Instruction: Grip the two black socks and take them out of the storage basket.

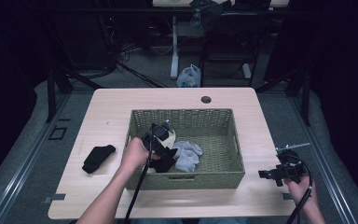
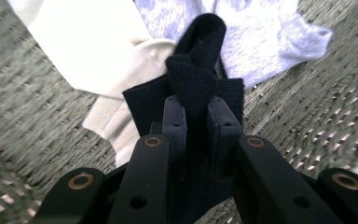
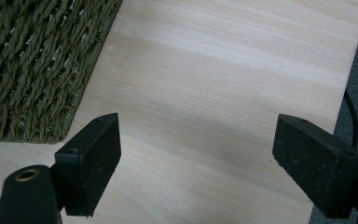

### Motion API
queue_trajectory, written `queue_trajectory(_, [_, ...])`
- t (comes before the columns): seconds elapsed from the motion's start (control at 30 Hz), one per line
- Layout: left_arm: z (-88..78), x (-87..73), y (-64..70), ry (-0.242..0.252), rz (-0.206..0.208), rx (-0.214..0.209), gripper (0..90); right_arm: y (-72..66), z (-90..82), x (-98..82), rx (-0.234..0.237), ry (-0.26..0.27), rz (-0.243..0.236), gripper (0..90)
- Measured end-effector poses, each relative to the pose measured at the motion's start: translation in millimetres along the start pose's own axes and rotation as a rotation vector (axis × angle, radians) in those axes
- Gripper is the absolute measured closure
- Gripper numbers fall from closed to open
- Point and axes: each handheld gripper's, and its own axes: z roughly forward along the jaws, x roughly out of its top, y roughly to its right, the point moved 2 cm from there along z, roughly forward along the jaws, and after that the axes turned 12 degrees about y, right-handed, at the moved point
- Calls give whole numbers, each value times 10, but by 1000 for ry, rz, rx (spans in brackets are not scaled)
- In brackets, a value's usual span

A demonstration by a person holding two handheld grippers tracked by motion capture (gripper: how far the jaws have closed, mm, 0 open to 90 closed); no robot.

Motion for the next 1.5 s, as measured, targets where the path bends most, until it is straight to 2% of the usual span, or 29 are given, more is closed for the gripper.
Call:
queue_trajectory(0.23, [-174,64,7,15,22,15,804,1,5,-1,-1,0,2,148])
queue_trajectory(0.6, [-455,158,-53,60,23,36,804,0,3,-2,-1,1,2,148])
queue_trajectory(0.83, [-672,224,-131,95,17,51,804,3,11,-4,4,-8,-3,148])
queue_trajectory(1.0, [-792,259,-159,102,22,61,805,-1,14,-6,1,-8,-1,148])
queue_trajectory(1.5, [-1281,339,-356,168,-4,124,805,-7,27,-10,0,-8,6,148])
